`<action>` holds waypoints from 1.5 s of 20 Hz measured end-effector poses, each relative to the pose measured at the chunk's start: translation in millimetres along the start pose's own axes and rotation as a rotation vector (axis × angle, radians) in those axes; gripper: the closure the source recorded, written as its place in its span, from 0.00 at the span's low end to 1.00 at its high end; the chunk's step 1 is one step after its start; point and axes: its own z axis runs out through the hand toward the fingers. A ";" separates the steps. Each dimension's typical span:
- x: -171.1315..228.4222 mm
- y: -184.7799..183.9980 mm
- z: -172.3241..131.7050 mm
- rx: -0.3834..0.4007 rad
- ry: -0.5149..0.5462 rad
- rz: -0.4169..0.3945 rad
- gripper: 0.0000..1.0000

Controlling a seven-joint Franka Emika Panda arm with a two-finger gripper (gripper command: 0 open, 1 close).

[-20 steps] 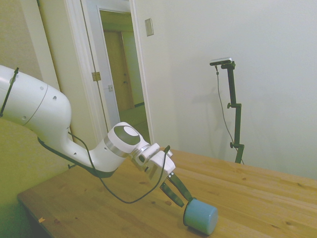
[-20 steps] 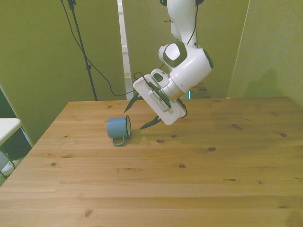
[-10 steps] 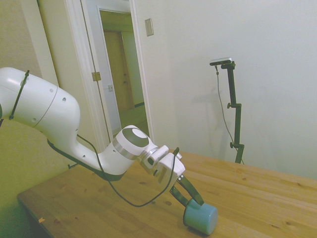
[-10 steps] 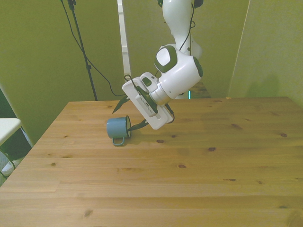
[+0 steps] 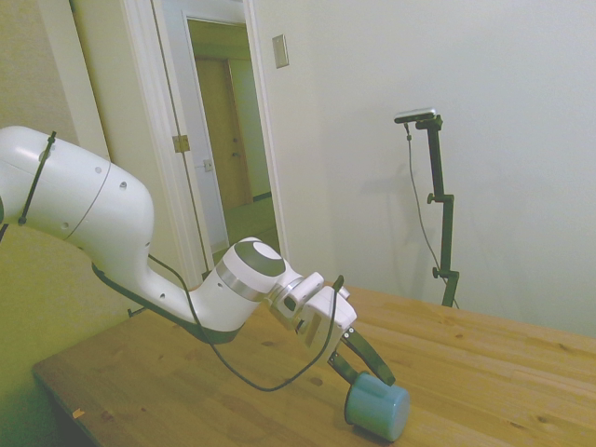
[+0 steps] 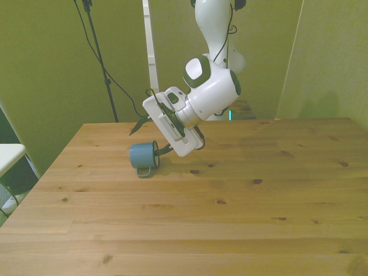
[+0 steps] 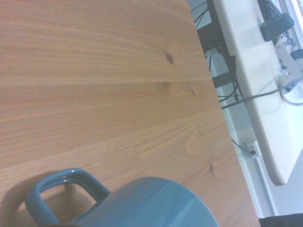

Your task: Flip the mug upright

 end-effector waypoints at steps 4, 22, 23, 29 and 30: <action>-0.1 0.5 2.9 -0.005 0.001 0.004 1.00; -4.6 -4.1 8.1 -0.010 -0.002 0.016 1.00; -4.5 -4.0 8.2 -0.011 -0.002 0.017 1.00; -2.2 -2.9 9.0 -0.011 -0.002 0.022 1.00; -2.2 -2.9 9.0 -0.010 -0.003 0.023 1.00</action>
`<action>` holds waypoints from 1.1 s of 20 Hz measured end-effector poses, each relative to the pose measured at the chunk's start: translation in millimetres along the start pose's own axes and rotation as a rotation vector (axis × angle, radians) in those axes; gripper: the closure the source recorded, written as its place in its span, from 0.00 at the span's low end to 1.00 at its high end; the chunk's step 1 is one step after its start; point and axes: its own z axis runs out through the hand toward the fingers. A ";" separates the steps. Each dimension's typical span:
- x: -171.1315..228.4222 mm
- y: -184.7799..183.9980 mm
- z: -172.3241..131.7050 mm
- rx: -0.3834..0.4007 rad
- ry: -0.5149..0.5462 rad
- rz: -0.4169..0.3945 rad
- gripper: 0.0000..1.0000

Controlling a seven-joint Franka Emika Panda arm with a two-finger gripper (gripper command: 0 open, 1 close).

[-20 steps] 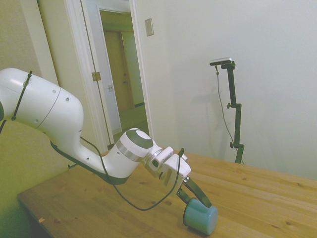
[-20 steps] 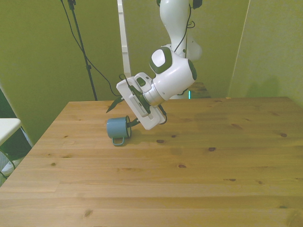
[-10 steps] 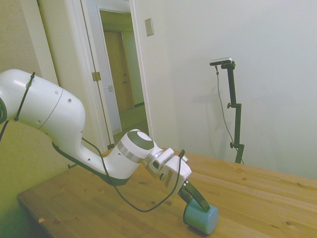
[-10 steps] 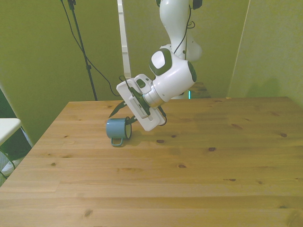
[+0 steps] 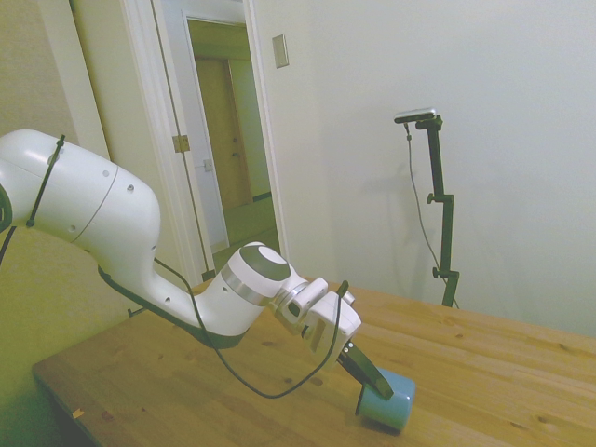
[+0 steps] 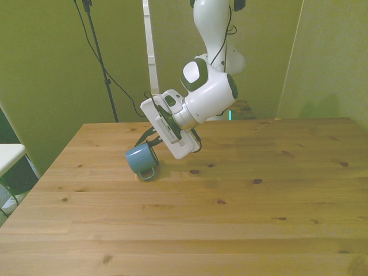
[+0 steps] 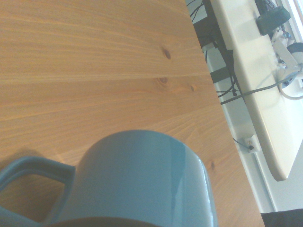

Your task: Flip the mug upright

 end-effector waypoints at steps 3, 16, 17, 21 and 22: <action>1.5 0.8 -0.9 0.006 -0.012 0.012 1.00; 61.3 31.9 -76.3 0.337 -0.383 0.122 1.00; 57.4 29.5 -84.4 0.369 -0.422 0.108 1.00; 36.0 11.2 -119.3 0.511 -0.570 0.057 1.00; 31.6 5.6 -127.2 0.551 -0.601 0.049 1.00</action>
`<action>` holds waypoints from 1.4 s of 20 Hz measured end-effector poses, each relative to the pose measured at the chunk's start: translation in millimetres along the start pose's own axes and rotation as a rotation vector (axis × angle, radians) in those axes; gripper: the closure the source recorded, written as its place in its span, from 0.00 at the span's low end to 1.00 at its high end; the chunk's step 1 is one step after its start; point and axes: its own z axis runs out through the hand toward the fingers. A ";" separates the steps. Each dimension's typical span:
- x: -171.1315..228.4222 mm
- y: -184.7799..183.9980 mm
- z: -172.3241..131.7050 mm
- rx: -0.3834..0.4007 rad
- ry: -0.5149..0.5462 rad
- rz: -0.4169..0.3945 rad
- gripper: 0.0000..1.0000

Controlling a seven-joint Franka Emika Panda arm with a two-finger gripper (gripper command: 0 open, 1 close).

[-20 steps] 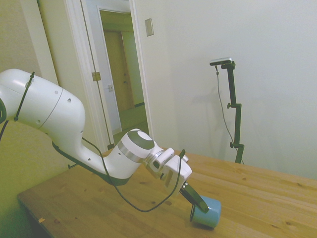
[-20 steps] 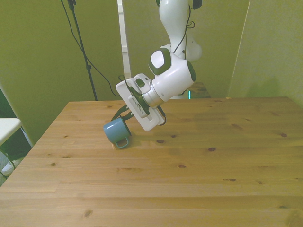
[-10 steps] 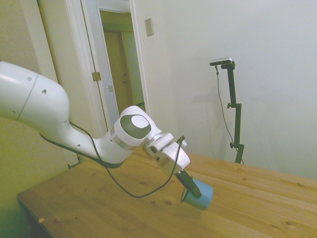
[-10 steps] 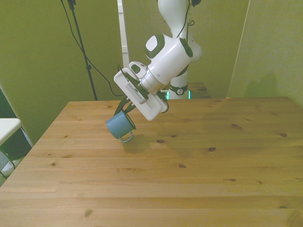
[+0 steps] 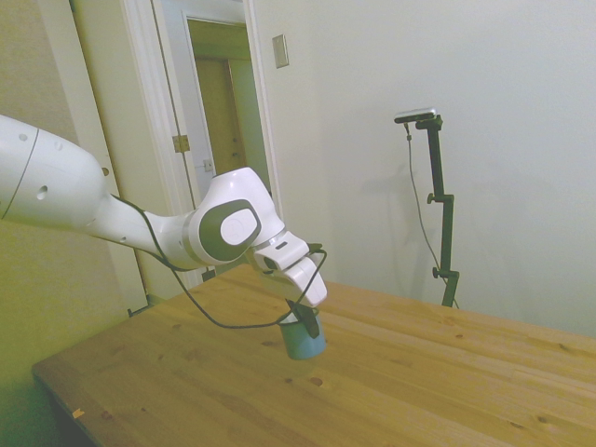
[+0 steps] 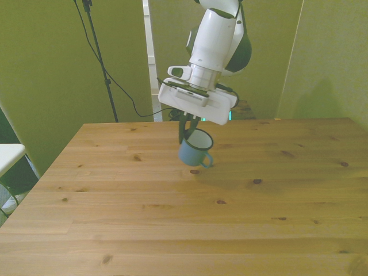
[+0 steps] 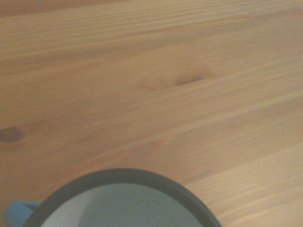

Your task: Flip the mug upright

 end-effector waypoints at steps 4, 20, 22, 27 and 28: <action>-26.0 -26.0 10.7 0.075 -0.060 -0.006 1.00; -87.1 -82.8 52.6 0.131 -0.086 0.031 0.00; -86.8 -82.3 53.1 0.131 -0.090 0.036 0.00; -87.3 -81.2 54.4 0.129 -0.092 0.037 0.00; -87.4 -80.8 54.8 0.128 -0.093 0.036 0.00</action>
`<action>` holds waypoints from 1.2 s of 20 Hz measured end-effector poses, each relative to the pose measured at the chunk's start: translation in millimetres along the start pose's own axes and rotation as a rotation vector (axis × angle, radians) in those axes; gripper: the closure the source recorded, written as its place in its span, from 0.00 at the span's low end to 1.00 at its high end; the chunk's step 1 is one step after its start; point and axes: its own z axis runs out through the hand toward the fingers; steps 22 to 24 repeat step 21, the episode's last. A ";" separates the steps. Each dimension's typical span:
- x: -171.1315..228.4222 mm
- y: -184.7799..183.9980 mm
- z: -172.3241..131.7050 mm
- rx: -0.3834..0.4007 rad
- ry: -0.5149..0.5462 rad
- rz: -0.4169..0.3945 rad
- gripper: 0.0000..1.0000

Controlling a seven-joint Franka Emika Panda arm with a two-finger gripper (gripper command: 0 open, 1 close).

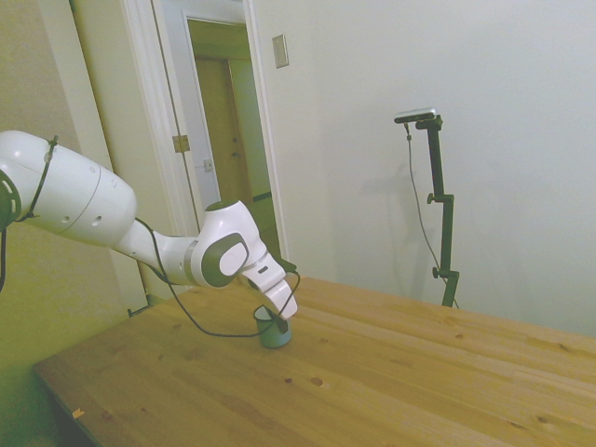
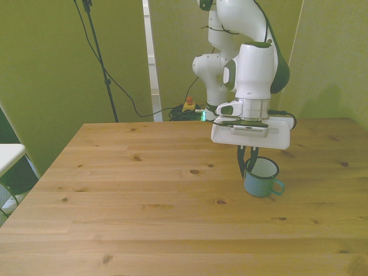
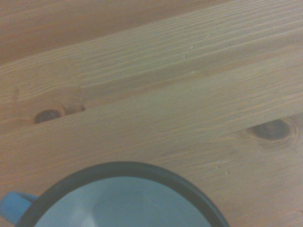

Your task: Flip the mug upright

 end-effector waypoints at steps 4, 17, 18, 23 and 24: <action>4.6 2.7 -1.3 0.000 0.002 0.001 0.00; 24.5 55.3 -121.3 0.077 -0.028 -0.018 0.00; 18.1 64.4 -128.8 0.074 -0.027 -0.033 0.00; -3.6 87.8 -139.9 0.058 -0.005 -0.080 0.00; -3.6 87.8 -139.9 0.058 -0.005 -0.080 0.00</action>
